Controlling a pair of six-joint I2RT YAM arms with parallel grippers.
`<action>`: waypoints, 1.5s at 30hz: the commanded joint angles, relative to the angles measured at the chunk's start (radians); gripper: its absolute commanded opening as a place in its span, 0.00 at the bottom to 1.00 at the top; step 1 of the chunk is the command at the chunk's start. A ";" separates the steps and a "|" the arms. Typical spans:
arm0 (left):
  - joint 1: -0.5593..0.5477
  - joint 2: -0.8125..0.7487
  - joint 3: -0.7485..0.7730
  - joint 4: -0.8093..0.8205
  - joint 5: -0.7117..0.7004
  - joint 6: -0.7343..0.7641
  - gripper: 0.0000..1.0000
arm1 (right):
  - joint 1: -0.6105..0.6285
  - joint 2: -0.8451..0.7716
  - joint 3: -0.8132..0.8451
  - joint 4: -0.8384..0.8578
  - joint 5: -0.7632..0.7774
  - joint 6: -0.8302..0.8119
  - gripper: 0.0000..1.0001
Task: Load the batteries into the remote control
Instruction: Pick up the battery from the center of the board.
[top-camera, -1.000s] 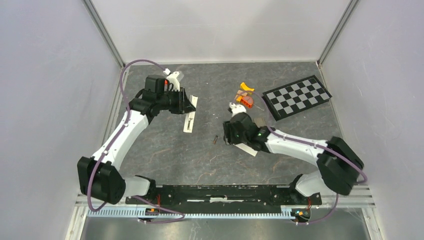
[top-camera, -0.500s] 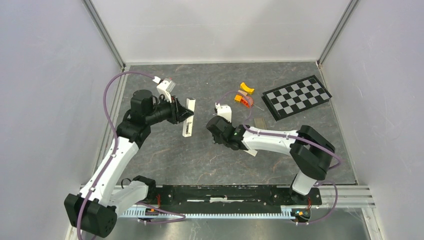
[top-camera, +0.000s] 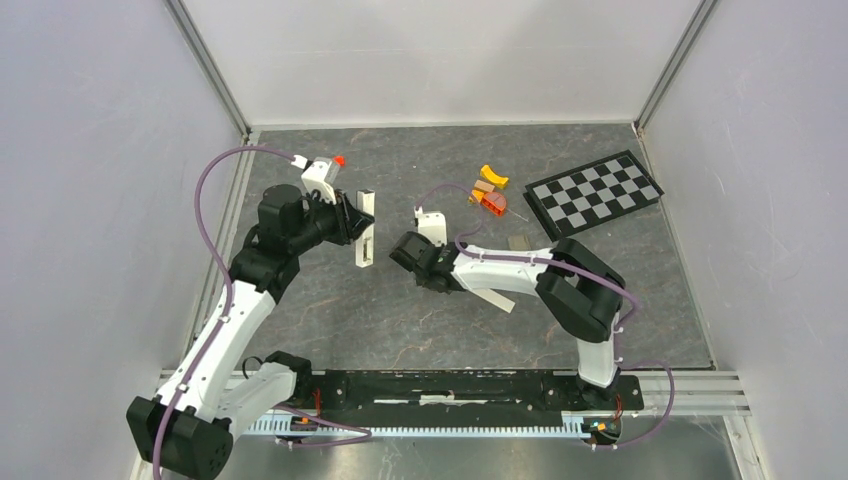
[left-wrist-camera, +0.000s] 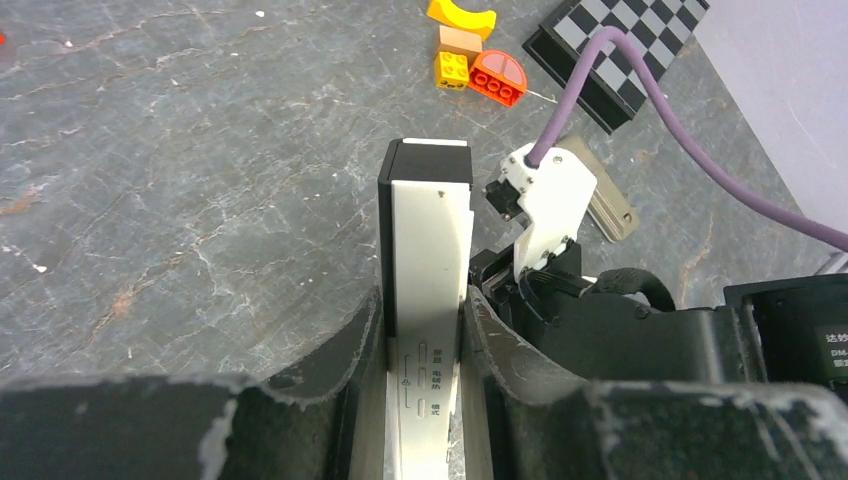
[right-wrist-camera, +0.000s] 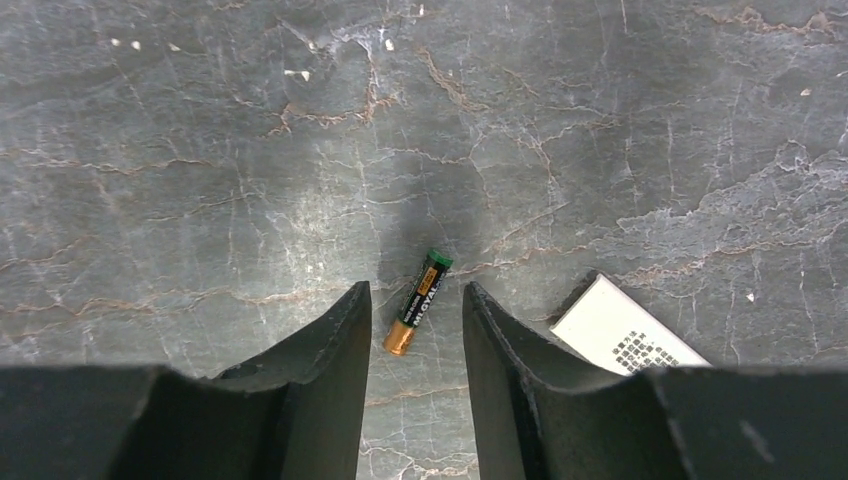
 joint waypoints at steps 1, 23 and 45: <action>0.002 -0.034 0.001 0.028 -0.036 -0.012 0.02 | 0.012 0.041 0.073 -0.079 0.045 0.027 0.43; 0.003 -0.013 -0.023 0.020 -0.072 -0.130 0.02 | 0.003 -0.021 -0.090 0.004 -0.062 0.015 0.18; -0.080 0.405 -0.416 0.803 0.136 -0.688 0.02 | -0.039 -0.396 -0.325 0.241 -0.290 -0.122 0.16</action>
